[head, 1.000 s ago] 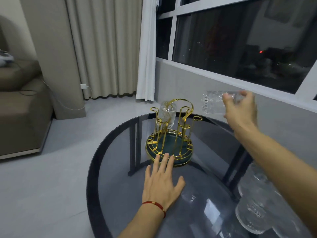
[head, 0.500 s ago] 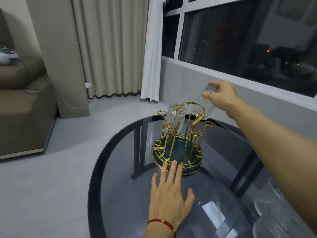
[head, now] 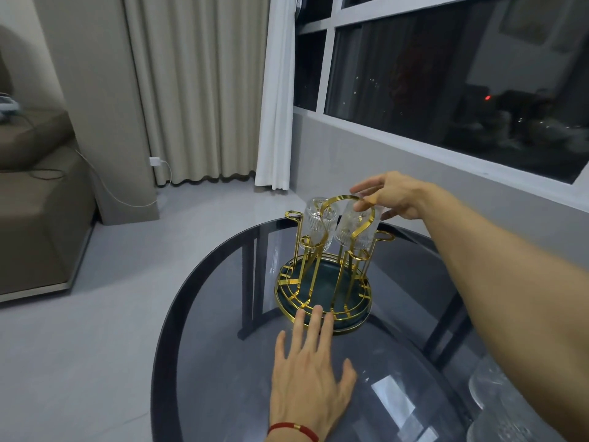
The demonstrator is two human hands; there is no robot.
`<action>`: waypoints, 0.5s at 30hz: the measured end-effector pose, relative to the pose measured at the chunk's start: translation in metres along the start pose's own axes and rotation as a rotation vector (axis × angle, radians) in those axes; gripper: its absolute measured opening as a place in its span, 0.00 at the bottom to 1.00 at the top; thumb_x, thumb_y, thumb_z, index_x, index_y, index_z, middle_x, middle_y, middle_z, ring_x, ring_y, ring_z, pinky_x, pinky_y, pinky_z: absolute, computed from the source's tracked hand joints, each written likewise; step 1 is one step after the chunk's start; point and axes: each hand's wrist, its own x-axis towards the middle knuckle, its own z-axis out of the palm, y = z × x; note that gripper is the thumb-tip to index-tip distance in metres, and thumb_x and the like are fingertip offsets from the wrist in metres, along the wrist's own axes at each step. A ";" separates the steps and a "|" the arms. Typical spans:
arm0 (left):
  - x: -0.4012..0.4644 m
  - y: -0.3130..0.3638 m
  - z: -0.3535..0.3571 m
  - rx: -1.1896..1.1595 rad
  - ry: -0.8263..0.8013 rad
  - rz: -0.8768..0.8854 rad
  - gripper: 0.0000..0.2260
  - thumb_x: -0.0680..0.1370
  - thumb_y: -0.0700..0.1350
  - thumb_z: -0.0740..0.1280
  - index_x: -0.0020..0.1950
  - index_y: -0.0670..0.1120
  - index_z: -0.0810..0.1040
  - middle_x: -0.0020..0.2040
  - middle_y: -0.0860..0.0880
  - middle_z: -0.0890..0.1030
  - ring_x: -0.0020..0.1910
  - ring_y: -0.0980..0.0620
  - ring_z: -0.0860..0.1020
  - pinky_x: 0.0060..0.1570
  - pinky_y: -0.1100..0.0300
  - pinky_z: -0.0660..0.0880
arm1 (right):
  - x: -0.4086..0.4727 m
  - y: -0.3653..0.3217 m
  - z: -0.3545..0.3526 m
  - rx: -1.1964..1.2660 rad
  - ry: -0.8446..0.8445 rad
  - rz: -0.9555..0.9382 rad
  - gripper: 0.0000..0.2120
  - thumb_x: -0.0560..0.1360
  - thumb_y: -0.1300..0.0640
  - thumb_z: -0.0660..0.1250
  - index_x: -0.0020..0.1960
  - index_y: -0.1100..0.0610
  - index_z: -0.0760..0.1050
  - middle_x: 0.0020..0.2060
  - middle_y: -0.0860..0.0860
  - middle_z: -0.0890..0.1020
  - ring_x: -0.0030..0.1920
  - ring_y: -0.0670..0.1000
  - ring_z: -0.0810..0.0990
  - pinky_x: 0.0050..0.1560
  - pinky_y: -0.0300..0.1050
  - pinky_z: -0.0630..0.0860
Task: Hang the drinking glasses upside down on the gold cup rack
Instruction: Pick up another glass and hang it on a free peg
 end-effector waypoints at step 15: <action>0.002 -0.001 0.001 0.007 0.016 -0.011 0.36 0.76 0.67 0.47 0.83 0.57 0.45 0.83 0.57 0.41 0.81 0.52 0.36 0.78 0.45 0.40 | 0.001 0.026 0.010 0.120 -0.026 -0.122 0.09 0.81 0.54 0.68 0.55 0.49 0.87 0.54 0.49 0.88 0.61 0.54 0.80 0.59 0.55 0.77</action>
